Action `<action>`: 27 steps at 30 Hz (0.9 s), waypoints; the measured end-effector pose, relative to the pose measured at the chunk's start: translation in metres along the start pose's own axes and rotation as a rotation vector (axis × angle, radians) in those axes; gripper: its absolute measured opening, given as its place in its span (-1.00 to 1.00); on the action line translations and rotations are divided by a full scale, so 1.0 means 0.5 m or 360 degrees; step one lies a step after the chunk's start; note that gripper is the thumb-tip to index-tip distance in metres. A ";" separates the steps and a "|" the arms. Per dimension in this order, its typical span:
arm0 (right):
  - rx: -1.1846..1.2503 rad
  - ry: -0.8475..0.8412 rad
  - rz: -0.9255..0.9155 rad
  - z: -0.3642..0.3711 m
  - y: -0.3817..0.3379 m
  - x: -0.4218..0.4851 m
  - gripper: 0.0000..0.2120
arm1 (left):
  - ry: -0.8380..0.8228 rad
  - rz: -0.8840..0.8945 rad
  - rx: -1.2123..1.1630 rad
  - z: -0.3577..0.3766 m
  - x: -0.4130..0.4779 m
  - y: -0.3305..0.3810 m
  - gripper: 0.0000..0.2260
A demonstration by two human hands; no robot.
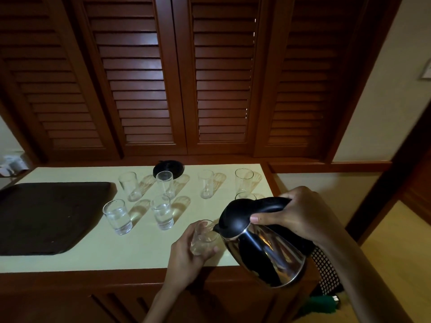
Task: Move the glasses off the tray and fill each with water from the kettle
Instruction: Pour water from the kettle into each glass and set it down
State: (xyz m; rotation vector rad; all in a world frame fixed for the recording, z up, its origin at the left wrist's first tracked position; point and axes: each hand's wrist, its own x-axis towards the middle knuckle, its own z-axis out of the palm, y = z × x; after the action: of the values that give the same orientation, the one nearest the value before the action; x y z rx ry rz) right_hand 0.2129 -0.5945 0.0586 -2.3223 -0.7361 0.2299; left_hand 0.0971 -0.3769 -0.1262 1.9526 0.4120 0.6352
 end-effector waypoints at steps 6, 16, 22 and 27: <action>-0.0051 -0.0017 -0.0048 -0.003 0.000 0.002 -0.33 | -0.0001 -0.0024 -0.0014 -0.002 -0.001 -0.003 -0.52; -0.0059 -0.0015 -0.0001 -0.002 0.000 0.006 -0.19 | -0.0005 -0.0036 -0.0019 -0.007 -0.002 -0.003 -0.52; -0.0050 0.0004 -0.0054 -0.004 0.000 0.006 -0.32 | -0.0012 -0.0059 -0.0030 -0.008 -0.001 -0.002 -0.52; -0.0079 0.0011 -0.0029 0.000 0.000 0.011 -0.27 | -0.0019 -0.0061 -0.0052 -0.007 0.001 -0.002 -0.52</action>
State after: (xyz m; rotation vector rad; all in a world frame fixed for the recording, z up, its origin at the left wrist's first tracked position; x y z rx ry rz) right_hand 0.2173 -0.5916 0.0587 -2.3612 -0.7675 0.1972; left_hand 0.0954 -0.3736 -0.1256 1.9123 0.4284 0.6018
